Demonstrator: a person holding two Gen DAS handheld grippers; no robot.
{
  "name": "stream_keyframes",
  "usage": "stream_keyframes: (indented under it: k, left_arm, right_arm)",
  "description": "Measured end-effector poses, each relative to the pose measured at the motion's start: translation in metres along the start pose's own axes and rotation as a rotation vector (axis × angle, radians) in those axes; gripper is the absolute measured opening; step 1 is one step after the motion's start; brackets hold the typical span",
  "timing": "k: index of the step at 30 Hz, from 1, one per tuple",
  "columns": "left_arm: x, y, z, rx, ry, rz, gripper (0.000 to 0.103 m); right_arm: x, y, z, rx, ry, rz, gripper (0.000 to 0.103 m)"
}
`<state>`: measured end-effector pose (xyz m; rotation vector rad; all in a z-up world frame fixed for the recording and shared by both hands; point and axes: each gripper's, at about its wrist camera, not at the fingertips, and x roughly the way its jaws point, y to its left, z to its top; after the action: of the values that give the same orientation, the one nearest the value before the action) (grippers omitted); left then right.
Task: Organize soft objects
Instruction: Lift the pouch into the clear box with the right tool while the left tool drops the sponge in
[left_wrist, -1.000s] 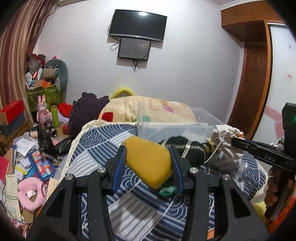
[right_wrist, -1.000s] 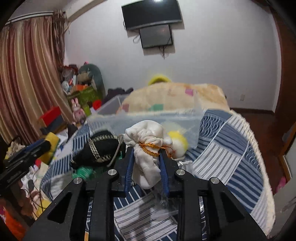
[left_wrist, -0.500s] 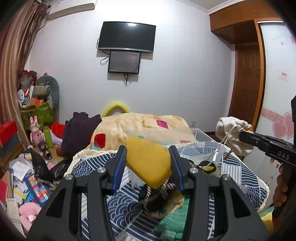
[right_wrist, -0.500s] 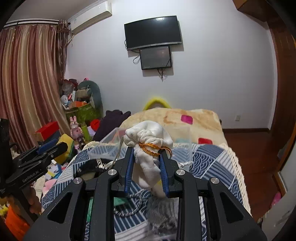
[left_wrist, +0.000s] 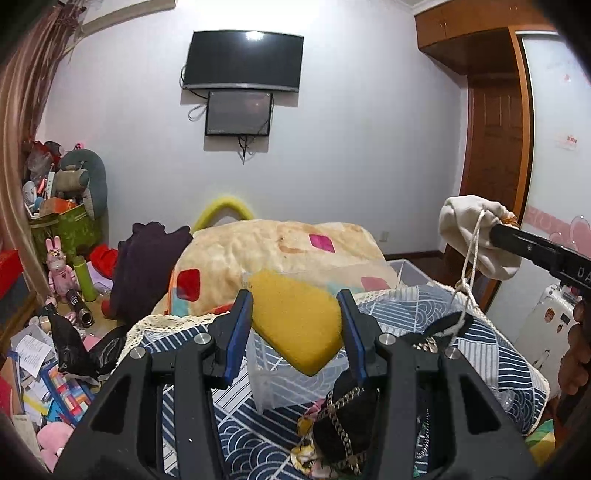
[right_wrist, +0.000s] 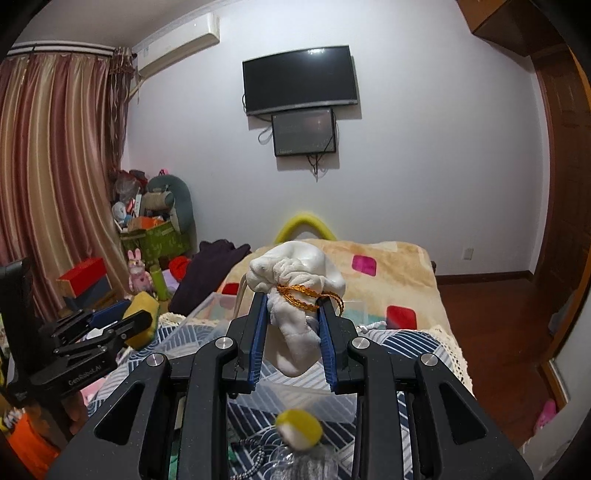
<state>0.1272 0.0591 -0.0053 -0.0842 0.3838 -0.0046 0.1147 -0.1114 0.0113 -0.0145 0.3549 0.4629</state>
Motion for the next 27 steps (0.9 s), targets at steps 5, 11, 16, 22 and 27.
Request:
stream_keyframes:
  k: [5,11,16,22,27]
  left_arm:
    - [0.029,0.0,0.0,0.007,0.066,-0.019,0.046]
    - [0.062,0.001,-0.003,0.01,0.143,-0.028,0.046]
    - [0.083,-0.001,-0.005,0.02,0.197,-0.038,0.046]
    - [0.097,-0.007,-0.008,0.051,0.234,-0.042,0.046]
    - [0.109,-0.005,-0.01,0.045,0.278,-0.041,0.047]
  right_arm:
    - [0.023,0.001,-0.007,-0.016,0.061,-0.004,0.024]
    - [0.048,-0.002,-0.013,-0.024,0.153,0.006,0.024]
    - [0.07,-0.001,-0.018,-0.07,0.243,-0.004,0.024]
    - [0.09,-0.004,-0.029,-0.109,0.342,-0.004,0.024]
    - [0.099,-0.006,-0.033,-0.106,0.396,0.016,0.025]
